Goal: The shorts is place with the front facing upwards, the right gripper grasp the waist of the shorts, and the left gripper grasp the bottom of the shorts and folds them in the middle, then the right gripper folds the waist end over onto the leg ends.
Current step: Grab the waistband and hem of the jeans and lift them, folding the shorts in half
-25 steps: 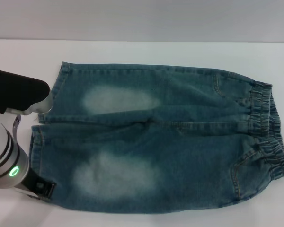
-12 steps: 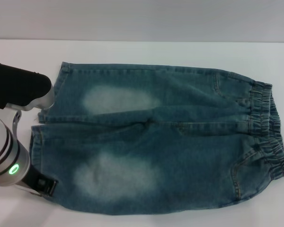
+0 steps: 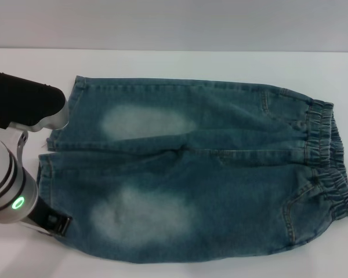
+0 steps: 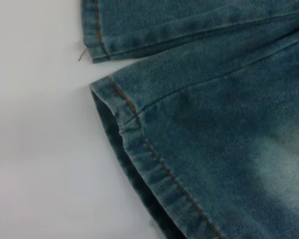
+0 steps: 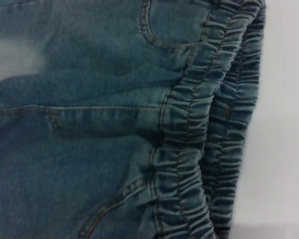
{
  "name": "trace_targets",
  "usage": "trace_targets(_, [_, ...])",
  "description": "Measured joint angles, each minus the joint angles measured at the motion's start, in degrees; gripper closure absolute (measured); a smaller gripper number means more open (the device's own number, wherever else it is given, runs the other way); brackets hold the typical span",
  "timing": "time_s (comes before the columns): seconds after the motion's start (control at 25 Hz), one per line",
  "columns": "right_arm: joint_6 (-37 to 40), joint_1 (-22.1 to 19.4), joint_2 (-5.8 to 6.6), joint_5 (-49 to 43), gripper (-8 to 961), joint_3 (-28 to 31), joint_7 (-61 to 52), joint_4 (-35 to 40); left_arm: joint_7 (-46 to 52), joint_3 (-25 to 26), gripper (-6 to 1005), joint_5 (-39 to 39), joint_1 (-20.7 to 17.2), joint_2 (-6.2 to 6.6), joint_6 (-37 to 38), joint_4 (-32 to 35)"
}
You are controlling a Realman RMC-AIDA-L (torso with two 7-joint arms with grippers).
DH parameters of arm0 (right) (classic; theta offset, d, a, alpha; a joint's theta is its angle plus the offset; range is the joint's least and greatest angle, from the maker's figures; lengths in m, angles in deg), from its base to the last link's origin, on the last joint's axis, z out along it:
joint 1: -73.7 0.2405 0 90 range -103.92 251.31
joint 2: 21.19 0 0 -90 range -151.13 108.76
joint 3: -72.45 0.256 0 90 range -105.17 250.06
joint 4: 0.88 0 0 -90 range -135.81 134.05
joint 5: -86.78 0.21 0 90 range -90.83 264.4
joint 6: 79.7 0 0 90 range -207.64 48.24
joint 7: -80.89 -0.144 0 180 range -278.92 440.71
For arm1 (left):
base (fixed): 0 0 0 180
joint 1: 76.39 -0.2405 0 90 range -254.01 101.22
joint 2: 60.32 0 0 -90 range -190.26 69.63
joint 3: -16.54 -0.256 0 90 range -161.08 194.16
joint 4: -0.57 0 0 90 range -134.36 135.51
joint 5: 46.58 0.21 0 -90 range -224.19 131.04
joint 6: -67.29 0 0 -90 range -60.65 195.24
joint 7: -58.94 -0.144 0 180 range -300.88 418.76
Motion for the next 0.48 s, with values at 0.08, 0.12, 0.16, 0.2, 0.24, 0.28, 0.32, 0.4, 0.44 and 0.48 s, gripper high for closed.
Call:
trace_targets(0.08, [-1.0, 0.2, 0.02, 0.0, 161, -0.1, 0.5, -0.8, -0.1, 0.1, 940, 0.0, 0.1, -0.04, 0.0, -0.2])
trace_targets(0.12, [-1.4, 0.3, 0.03, 0.0, 161, -0.1, 0.7, -1.3, -0.1, 0.1, 939, 0.0, 0.1, -0.05, -0.1, -0.4])
trace_targets(0.16, [-2.0, 0.4, 0.09, 0.0, 160, -0.1, 0.9, -1.8, -0.1, 0.1, 938, 0.0, 0.1, -0.05, -0.2, -0.4])
trace_targets(0.2, [-2.2, 0.6, 0.12, 0.0, 160, -0.2, 1.0, -2.3, -0.1, 0.1, 938, 0.0, 0.1, -0.06, -0.2, -0.5])
trace_targets(0.24, [-2.3, 0.7, 0.15, 0.0, 160, -0.2, 1.1, -2.7, -0.1, 0.1, 937, 0.0, 0.1, -0.06, -0.2, -0.5])
trace_targets(0.28, [-2.5, 1.0, 0.17, 0.0, 160, -0.2, 1.2, -3.1, -0.1, 0.1, 936, 0.0, 0.1, -0.07, -0.3, -0.5])
trace_targets(0.32, [-2.5, 1.2, 0.18, 0.0, 160, -0.2, 1.3, -3.5, -0.1, 0.1, 935, 0.0, 0.1, -0.07, -0.3, -0.5])
trace_targets(0.4, [-2.5, 1.7, 0.19, 0.0, 160, -0.2, 1.7, -4.2, -0.1, 0.0, 934, 0.0, 0.1, -0.08, -0.3, -0.5])
trace_targets(0.44, [-2.5, 1.9, 0.19, 0.0, 160, -0.2, 1.8, -4.5, -0.1, 0.0, 933, 0.0, 0.1, -0.08, -0.3, -0.6])
trace_targets(0.48, [-2.6, 2.0, 0.19, 0.0, 160, -0.2, 1.9, -4.6, -0.1, 0.0, 932, 0.0, 0.1, -0.08, -0.3, -0.6])
